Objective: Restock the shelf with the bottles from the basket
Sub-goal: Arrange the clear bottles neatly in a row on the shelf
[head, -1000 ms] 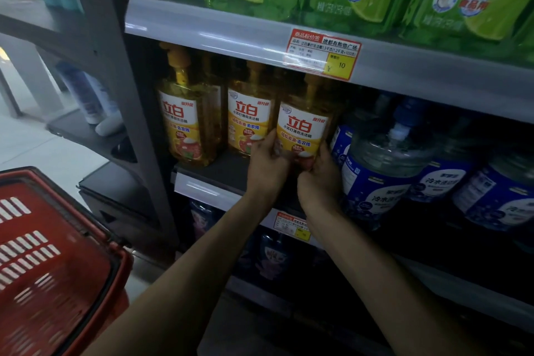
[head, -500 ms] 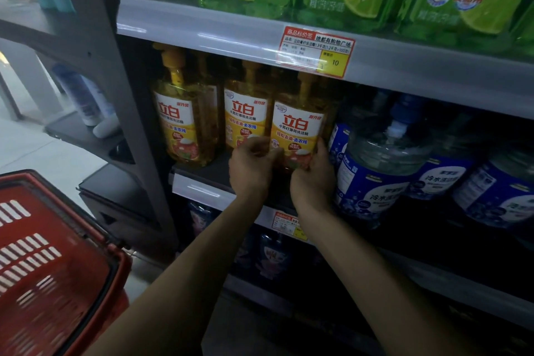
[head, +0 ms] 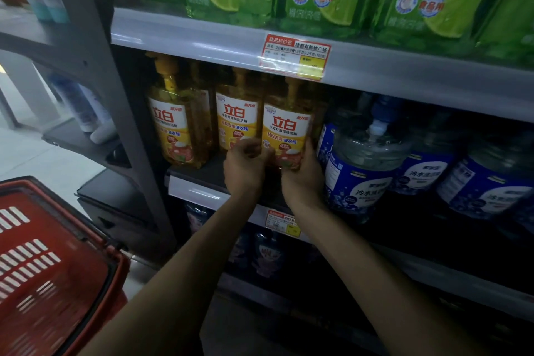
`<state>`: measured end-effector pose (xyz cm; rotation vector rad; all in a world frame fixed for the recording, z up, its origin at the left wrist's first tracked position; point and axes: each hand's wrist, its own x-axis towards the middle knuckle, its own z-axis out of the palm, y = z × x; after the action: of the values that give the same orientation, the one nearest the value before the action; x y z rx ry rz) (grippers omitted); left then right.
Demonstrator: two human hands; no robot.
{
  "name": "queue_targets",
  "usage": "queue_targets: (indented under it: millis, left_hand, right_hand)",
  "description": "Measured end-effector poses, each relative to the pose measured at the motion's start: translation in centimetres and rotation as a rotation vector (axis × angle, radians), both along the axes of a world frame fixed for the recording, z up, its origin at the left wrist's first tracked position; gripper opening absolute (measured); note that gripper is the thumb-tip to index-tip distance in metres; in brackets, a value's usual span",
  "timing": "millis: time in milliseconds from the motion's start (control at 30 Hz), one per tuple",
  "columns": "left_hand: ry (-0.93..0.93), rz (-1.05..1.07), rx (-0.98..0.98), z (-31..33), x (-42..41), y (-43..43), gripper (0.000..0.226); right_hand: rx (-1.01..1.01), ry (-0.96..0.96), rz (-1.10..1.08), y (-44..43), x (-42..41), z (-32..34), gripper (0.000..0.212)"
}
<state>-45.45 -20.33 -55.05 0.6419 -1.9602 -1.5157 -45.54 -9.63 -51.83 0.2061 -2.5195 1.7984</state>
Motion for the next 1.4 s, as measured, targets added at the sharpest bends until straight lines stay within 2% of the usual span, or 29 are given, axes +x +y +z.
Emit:
queue_targets:
  millis: [233,400,533,667,767,867,933,1033,1100,1167,1233,1400]
  left_hand:
    - [-0.003,-0.160,-0.086,1.7,3.3,0.3,0.043]
    - [0.047,-0.261,-0.121,3.3,7.2,0.4,0.040]
    - [0.087,-0.306,-0.101,4.8,10.0,1.4,0.059]
    - [0.084,-0.368,-0.096,5.8,11.6,3.9,0.055]
    - [0.076,-0.370,-0.073,6.1,11.7,6.4,0.052]
    - [0.045,-0.380,-0.060,5.7,11.0,8.6,0.048]
    - [0.030,-0.377,-0.022,5.0,10.1,9.6,0.054]
    - [0.008,-0.371,0.030,4.3,8.5,10.7,0.076]
    - [0.008,-0.389,0.041,3.6,7.5,11.2,0.063]
    - [0.020,-0.385,0.019,2.9,6.7,11.6,0.052]
    - [0.030,-0.353,0.000,2.5,6.2,11.7,0.051]
    - [0.045,-0.296,0.026,2.1,5.6,11.7,0.051]
  right_hand:
    - [-0.014,0.039,0.127,2.6,2.7,0.5,0.067]
    - [-0.039,0.121,0.239,5.9,5.7,2.5,0.068]
    - [-0.006,0.170,0.292,9.7,8.6,5.3,0.059]
    - [0.034,0.214,0.253,13.2,9.4,6.5,0.053]
    - [0.062,0.227,0.119,15.5,8.5,6.1,0.039]
    - [0.132,0.155,-0.004,17.4,6.4,4.5,0.031]
    - [0.179,0.041,-0.025,18.3,4.8,3.6,0.040]
    - [0.106,-0.128,0.043,18.6,2.9,3.4,0.060]
    - [0.093,-0.179,0.102,18.4,1.8,3.1,0.065]
    - [0.122,-0.179,0.132,18.3,0.8,2.4,0.060]
    - [0.141,-0.142,0.130,18.3,0.3,1.6,0.054]
    - [0.099,-0.107,0.182,19.2,-0.7,1.3,0.056]
